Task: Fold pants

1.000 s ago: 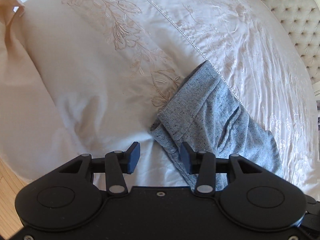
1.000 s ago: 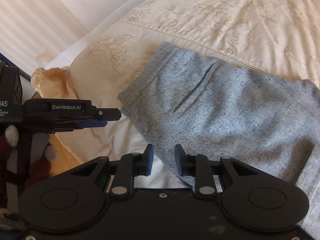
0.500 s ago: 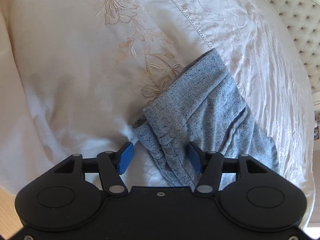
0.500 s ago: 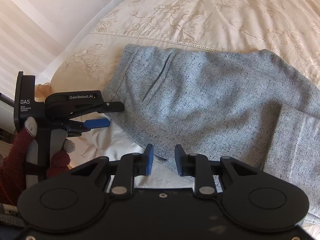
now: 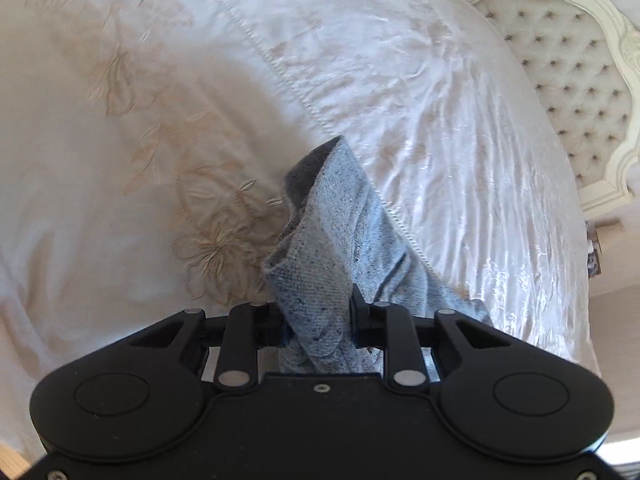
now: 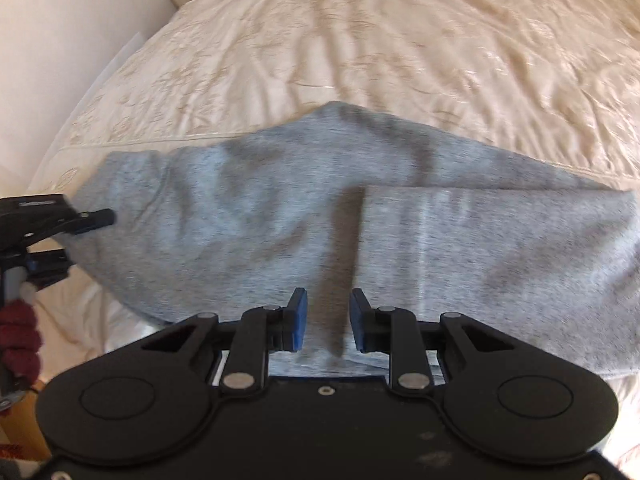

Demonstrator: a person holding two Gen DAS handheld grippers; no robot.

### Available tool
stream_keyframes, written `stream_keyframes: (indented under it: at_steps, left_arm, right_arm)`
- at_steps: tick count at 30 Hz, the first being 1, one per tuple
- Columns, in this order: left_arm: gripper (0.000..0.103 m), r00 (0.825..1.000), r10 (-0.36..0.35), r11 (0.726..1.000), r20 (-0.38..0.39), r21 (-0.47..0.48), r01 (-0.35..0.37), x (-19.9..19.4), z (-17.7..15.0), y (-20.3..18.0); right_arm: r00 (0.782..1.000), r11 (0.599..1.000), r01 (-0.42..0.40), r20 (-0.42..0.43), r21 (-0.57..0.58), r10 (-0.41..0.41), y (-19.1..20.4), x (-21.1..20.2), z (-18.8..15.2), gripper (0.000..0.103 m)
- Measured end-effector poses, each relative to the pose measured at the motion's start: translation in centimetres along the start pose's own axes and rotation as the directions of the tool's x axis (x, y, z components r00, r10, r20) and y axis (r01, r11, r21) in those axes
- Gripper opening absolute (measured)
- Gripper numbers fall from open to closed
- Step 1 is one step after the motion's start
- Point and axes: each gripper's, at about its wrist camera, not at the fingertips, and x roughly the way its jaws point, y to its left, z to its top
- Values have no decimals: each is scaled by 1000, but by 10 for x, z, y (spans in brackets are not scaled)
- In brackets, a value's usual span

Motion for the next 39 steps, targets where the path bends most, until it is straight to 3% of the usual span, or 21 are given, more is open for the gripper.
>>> stream_keyframes:
  at_steps: [2,5,9,12,16,20,23,25,27,29,31,34,39]
  left_arm:
    - [31,999,-17,998,30,66,15,-14,-1,-21]
    - [30,996,-53,987,77,158,40,-35,-7,-53]
    - [29,990,-97,952,104,299,62,-57,-32,-101]
    - [28,982,-126,900,138,432,55,-73,-61,-146]
    - [28,977,-176,827,119,556,81,-80,-105,-211]
    - [28,974,-217,755,59,643,129,-56,-155,-266]
    - [29,975,-220,733,-18,657,178,-14,-198,-301]
    - [34,980,-179,724,-82,663,188,27,-228,-321]
    - [34,982,-93,715,-162,676,179,69,-254,-336]
    - [34,975,-3,684,-220,711,163,100,-281,-344]
    - [34,974,64,650,-216,750,123,110,-299,-347]
    - [36,984,24,644,-177,756,120,87,-302,-342]
    - [40,980,-97,689,-177,698,194,51,-289,-339]
  right_arm:
    - [999,1000,12,-34,3,-12,-10,12,-8,22]
    - [993,999,-30,-115,16,32,-17,39,-24,13]
    - [988,998,-70,-139,3,69,-24,57,-28,13]
    - [979,988,-153,-135,12,153,-39,49,-19,11]
    - [969,969,-241,-49,50,243,-79,17,-18,12]
    - [973,967,-228,4,117,229,-142,-9,-24,12]
    - [984,971,-176,14,162,176,-196,-20,-32,14]
    - [989,971,-144,5,189,145,-225,-22,-37,15]
    - [994,971,-107,-14,213,113,-256,-23,-42,15]
    - [994,970,-98,-21,223,106,-278,-25,-45,15]
    - [994,972,-100,-18,214,107,-294,-30,-45,15]
    - [993,973,-114,-13,199,119,-310,-35,-43,16]
    - [991,971,-127,-21,201,134,-324,-33,-40,16]
